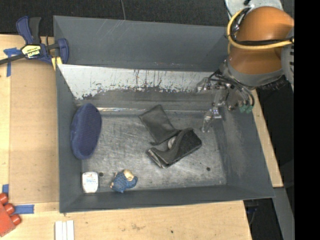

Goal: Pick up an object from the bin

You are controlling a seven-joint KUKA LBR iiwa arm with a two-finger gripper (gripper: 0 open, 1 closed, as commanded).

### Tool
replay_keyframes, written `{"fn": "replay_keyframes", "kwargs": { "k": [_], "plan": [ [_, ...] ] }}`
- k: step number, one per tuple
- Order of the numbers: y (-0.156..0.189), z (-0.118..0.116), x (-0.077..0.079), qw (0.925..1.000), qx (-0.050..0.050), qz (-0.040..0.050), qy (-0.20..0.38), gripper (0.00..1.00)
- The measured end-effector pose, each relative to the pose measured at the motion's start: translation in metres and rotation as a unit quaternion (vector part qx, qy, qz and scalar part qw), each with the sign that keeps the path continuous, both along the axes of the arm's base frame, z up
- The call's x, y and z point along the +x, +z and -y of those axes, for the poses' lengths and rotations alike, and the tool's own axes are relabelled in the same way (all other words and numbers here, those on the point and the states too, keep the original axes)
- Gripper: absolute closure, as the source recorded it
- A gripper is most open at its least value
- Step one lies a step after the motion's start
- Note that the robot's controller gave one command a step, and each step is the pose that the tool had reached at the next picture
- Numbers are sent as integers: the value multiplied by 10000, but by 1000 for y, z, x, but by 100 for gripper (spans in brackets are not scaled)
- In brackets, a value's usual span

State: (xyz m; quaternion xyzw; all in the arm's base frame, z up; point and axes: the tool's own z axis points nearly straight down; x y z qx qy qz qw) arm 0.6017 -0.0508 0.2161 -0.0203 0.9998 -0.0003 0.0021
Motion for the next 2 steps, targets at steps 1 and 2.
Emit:
{"fn": "replay_keyframes", "kwargs": {
  "k": [1, 2],
  "plan": [
    [-100, -18, -31, 9995, 3, -29, -309, 0],
    [-103, -18, -27, 10000, -5, 18, 57, 0]
  ]
}}
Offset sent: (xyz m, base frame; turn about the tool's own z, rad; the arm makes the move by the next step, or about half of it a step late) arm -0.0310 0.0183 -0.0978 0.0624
